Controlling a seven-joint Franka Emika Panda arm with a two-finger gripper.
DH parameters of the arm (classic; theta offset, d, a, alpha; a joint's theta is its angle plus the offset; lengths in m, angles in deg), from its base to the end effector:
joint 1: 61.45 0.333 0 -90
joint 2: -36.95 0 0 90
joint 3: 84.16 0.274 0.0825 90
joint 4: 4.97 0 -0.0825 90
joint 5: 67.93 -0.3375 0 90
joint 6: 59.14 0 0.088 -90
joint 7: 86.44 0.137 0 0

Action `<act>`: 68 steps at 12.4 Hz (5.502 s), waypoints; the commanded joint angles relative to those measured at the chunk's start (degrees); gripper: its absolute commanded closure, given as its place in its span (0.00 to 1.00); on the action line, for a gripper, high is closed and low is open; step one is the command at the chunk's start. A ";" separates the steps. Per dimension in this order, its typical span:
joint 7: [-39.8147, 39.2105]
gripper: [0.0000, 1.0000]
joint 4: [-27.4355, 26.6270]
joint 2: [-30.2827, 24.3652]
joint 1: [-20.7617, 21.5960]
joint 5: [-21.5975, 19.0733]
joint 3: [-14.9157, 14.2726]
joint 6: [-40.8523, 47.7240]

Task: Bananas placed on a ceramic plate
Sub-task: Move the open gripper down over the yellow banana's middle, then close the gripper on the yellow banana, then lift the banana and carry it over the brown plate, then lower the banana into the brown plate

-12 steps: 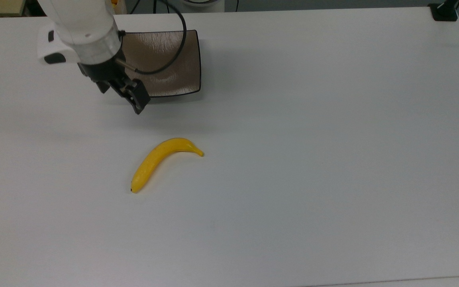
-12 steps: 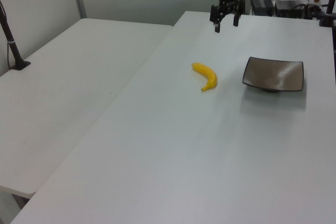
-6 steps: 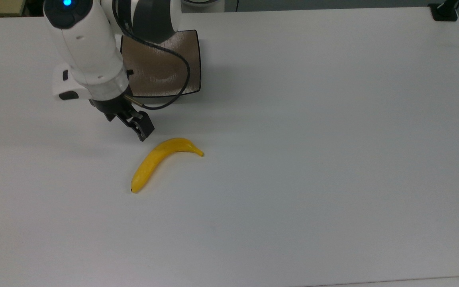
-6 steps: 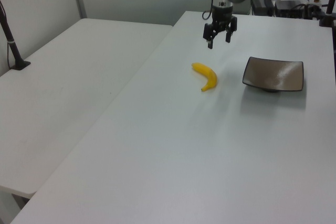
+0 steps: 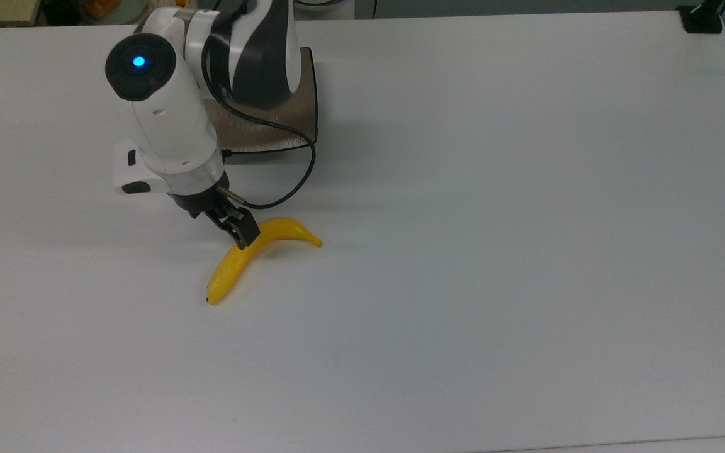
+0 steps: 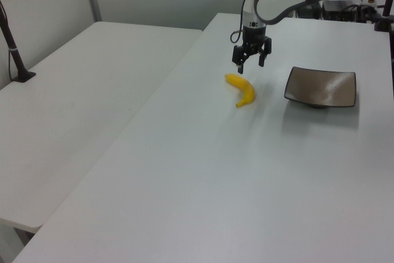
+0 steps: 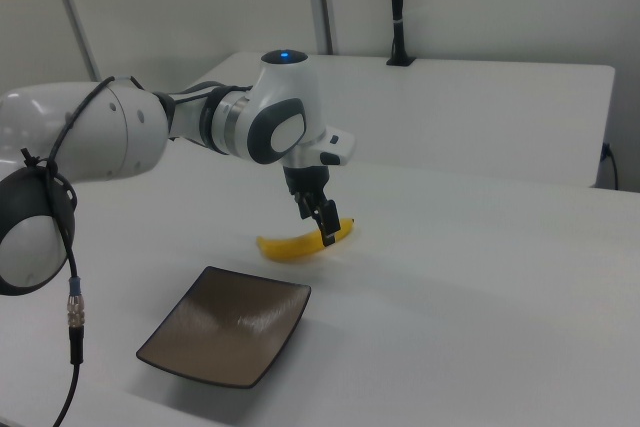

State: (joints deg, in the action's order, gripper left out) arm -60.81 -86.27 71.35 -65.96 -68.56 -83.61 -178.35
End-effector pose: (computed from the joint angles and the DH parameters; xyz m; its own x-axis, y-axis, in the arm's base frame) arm 0.6574 -0.0456 0.3091 0.8646 -0.5001 0.0485 -0.4985 -0.8659 -0.0403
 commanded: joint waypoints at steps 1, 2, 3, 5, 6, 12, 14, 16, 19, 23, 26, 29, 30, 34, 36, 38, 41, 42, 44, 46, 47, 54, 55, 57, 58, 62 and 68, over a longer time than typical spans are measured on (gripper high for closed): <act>2.40 0.00 -0.27 1.28 0.37 2.04 0.51 -2.52; 2.49 0.00 -0.27 1.72 0.54 1.95 0.51 -3.74; 2.58 0.00 -0.61 1.90 1.07 1.95 0.77 -5.75; 3.63 0.00 -0.53 3.04 1.16 2.04 1.12 -7.35; 3.63 0.00 -0.70 3.31 1.51 2.13 1.12 -8.40; 3.37 0.23 -0.79 4.01 1.43 2.39 1.12 -8.76; 3.20 0.49 -0.79 4.01 1.34 2.30 1.12 -8.76; 3.11 0.73 -0.79 3.93 1.34 2.30 1.12 -8.76; 2.14 0.99 -0.79 3.66 1.34 3.18 1.12 -8.76; 1.26 1.00 -3.41 -2.02 1.07 3.01 1.12 -7.79; 1.26 1.00 -8.25 -10.02 1.07 2.66 1.12 -6.22; 0.65 1.00 -8.79 -16.27 1.16 2.83 1.21 3.59; -1.01 1.00 -8.79 -18.20 1.16 2.48 1.12 8.33; -8.74 1.00 -15.80 -28.65 1.34 2.21 0.86 21.73; -9.29 1.00 -21.42 -33.32 1.25 2.30 0.86 22.18; -11.03 1.00 -25.91 -35.97 0.90 2.56 0.68 22.18; -12.63 1.00 -33.47 -38.96 -0.68 2.57 -0.10 17.81; -12.71 1.00 -35.84 -39.31 -0.77 2.57 -0.63 15.00; -13.68 1.00 -39.62 -39.32 -0.86 2.57 -1.07 9.90; -13.68 1.00 -44.01 -39.32 -0.86 2.65 -1.78 3.06; -13.77 1.00 -45.08 -39.23 -0.86 2.65 -1.95 0.93; -17.20 1.00 -48.52 -38.18 -1.47 2.92 -3.18 -3.92; -17.20 1.00 -48.52 -37.91 -1.39 2.92 -3.18 -4.01; -17.20 1.00 -48.69 -36.95 -1.39 2.92 -3.18 -4.10; -17.20 1.00 -48.61 -36.86 -1.47 2.92 -3.18 -4.10; -17.20 0.95 -48.52 -36.42 -1.39 2.92 -3.18 -4.10; -17.20 0.30 -48.26 -36.41 -1.39 2.92 -3.18 -3.66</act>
State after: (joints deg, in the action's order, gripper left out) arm -77.02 -133.51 35.84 -67.30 -66.35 -86.55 -180.51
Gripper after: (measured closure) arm 0.573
